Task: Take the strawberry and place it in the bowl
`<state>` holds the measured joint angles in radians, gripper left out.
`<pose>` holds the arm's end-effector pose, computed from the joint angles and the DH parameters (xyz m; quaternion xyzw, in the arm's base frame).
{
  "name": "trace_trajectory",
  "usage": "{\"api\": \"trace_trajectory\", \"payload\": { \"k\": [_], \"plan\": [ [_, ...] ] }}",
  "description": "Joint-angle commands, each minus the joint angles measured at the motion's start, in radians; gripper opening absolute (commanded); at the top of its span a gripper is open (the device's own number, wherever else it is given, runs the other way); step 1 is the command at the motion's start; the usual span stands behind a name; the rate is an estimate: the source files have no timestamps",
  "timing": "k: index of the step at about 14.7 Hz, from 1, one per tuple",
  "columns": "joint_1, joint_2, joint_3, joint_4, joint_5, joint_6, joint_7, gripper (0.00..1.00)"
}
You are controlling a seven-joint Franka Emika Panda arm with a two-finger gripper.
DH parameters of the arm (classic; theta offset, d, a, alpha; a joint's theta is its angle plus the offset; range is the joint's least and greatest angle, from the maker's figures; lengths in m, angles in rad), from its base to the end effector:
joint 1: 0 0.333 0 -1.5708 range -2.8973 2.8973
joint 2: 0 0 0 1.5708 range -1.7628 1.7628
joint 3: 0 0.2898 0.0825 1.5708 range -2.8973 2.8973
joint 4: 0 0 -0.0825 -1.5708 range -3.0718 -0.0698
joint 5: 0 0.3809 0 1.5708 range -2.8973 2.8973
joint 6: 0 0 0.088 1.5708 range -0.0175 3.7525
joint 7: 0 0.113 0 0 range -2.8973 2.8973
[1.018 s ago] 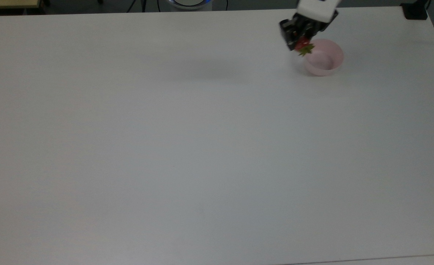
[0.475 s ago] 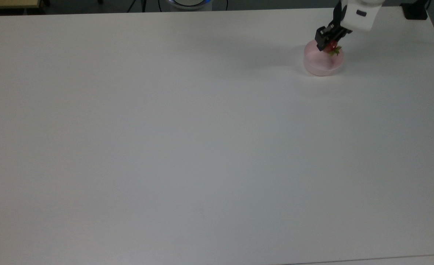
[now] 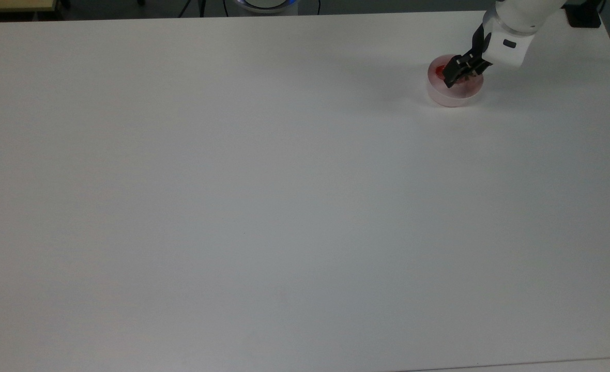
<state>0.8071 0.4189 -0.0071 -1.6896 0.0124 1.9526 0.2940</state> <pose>0.4395 0.4543 0.3147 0.9659 0.2471 -0.0686 0.0370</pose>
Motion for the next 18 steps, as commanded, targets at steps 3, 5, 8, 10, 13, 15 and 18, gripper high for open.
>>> {"api": "trace_trajectory", "payload": {
  "k": [3,5,8,10,13,15,18],
  "plan": [
    [-0.142,-0.242,0.062,0.002,-0.012,-0.173,0.115,1.0],
    [-0.295,-0.354,0.128,0.002,-0.064,-0.262,0.117,1.0],
    [-0.569,-0.428,0.226,0.008,-0.106,-0.29,0.05,1.0],
    [-0.647,-0.427,0.181,0.011,-0.112,-0.308,-0.118,1.0],
    [-0.673,-0.42,0.0,0.018,-0.109,-0.294,-0.268,1.0],
    [-0.732,-0.42,-0.002,0.018,-0.101,-0.284,-0.295,1.0],
    [-0.737,-0.416,-0.008,0.016,-0.095,-0.274,-0.297,1.0]
  ]
}}
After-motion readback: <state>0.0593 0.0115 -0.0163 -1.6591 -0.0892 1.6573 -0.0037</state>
